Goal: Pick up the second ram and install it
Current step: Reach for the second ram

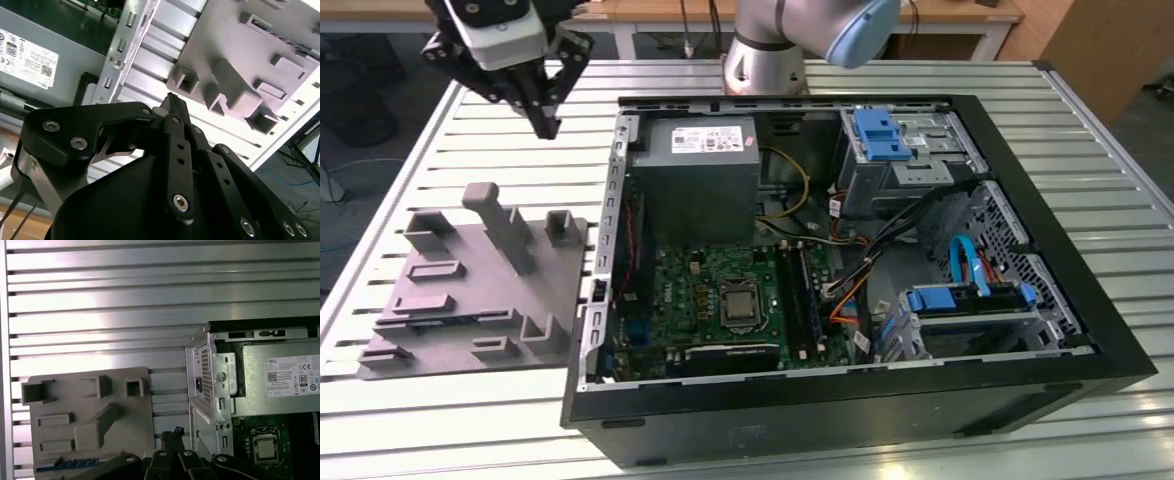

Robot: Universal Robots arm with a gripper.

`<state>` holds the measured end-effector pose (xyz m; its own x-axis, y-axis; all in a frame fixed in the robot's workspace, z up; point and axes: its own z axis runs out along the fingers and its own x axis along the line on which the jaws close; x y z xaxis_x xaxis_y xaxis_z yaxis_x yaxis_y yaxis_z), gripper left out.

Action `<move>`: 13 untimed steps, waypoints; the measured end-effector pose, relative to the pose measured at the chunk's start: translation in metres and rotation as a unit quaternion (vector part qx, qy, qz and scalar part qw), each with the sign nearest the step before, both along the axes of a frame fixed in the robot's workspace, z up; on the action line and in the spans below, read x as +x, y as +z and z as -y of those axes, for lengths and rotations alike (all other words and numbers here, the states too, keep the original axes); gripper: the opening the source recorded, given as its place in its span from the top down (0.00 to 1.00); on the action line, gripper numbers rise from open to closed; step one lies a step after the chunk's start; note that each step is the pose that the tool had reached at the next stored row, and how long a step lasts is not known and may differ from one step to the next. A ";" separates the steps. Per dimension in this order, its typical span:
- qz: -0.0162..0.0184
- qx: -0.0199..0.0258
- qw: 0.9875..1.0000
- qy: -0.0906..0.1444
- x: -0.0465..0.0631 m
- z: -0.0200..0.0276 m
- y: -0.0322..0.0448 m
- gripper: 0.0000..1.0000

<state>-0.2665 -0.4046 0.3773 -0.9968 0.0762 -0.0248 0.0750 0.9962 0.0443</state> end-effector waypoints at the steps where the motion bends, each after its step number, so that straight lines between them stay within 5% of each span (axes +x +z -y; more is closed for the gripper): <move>1: 0.000 0.000 1.000 0.000 -0.005 0.0012 -0.0005 0.90; 13: 0.000 0.000 1.000 0.000 -0.051 0.0205 -0.0059 0.90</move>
<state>-0.3171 -0.4250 0.3714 -0.9968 0.0763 -0.0249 0.0751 0.9962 0.0445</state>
